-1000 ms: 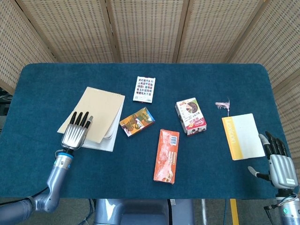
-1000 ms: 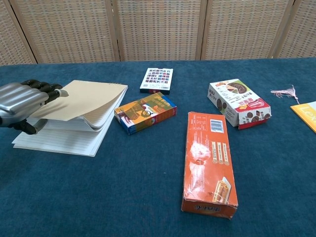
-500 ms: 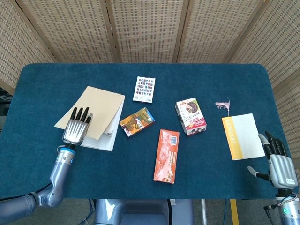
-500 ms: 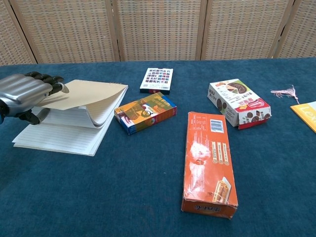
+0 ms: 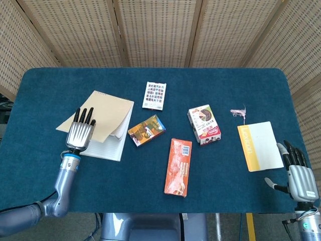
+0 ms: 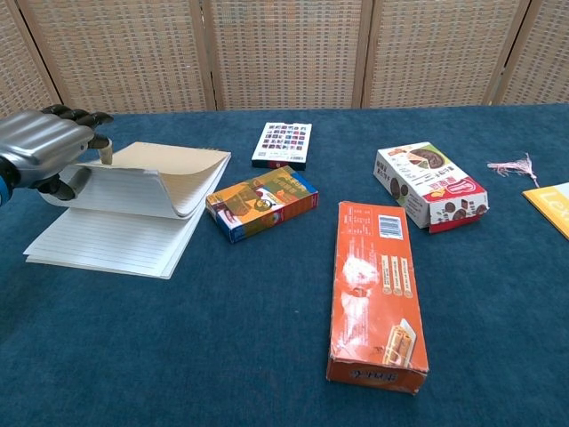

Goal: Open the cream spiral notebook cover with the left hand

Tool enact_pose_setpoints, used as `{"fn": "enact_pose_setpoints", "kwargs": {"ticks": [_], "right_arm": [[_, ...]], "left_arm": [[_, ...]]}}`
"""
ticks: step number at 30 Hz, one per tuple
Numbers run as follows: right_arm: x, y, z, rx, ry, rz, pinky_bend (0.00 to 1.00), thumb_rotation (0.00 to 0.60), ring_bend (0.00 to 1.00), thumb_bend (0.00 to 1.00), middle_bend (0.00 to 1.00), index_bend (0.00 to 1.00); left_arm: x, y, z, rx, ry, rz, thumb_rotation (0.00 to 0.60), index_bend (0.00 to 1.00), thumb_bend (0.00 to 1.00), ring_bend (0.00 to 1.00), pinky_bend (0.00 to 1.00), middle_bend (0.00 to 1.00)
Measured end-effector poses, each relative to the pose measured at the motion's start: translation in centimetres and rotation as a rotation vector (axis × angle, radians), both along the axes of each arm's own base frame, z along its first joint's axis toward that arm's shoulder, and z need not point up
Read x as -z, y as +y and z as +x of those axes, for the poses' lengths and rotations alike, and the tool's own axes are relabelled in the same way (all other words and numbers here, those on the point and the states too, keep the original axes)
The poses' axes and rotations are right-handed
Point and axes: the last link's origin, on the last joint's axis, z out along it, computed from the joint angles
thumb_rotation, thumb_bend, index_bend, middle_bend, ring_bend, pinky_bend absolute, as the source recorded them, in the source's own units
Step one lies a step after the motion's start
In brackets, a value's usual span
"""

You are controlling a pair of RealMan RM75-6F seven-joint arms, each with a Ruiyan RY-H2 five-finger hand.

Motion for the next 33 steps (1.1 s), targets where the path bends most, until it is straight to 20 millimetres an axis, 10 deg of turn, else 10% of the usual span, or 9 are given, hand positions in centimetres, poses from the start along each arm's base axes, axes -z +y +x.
{"fn": "enact_pose_setpoints", "kwargs": {"ticks": [6,33], "right_arm": [[-0.1,0.0,0.0,0.0,-0.01,-0.005,0.0,0.6,0.0,0.03,0.0,0.0],[-0.1,0.0,0.0,0.004,-0.018,-0.005,0.0,0.6,0.0,0.03,0.0,0.0]], "left_arm": [[-0.1,0.0,0.1,0.019,-0.004,0.009,0.6,0.75,0.69,0.0,0.0,0.0],[-0.8,-2.4,-2.8,0.046,0.047,-0.027,0.6,0.79,0.69,0.0,0.0,0.0]]}}
